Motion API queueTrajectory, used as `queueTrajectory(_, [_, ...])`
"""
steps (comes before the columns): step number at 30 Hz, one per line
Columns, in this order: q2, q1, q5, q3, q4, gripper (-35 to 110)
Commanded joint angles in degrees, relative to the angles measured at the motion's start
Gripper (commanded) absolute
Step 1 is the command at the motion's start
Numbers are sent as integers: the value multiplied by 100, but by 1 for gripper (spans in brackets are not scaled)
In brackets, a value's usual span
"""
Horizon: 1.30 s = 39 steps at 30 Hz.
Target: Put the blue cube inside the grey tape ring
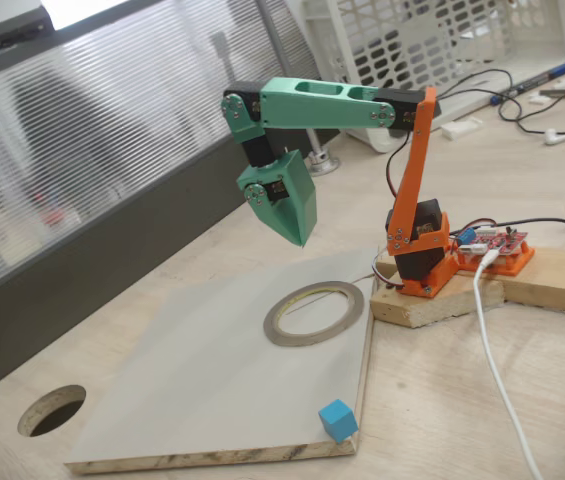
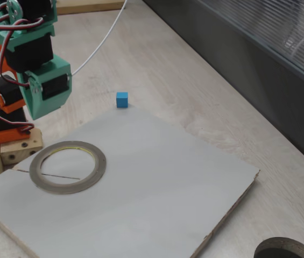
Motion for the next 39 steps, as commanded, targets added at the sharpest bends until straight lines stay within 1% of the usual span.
queueTrajectory(1, [185,-809,53,-70,141,-1])
queueTrajectory(10, [132,-5229,88,-62,141,-1])
queueTrajectory(13, [132,-6223,97,-62,141,-1])
queueTrajectory(15, [132,-6636,97,-62,141,-1])
queueTrajectory(18, [132,-6864,97,-62,141,-1])
queueTrajectory(39, [132,-6926,53,-62,141,-1])
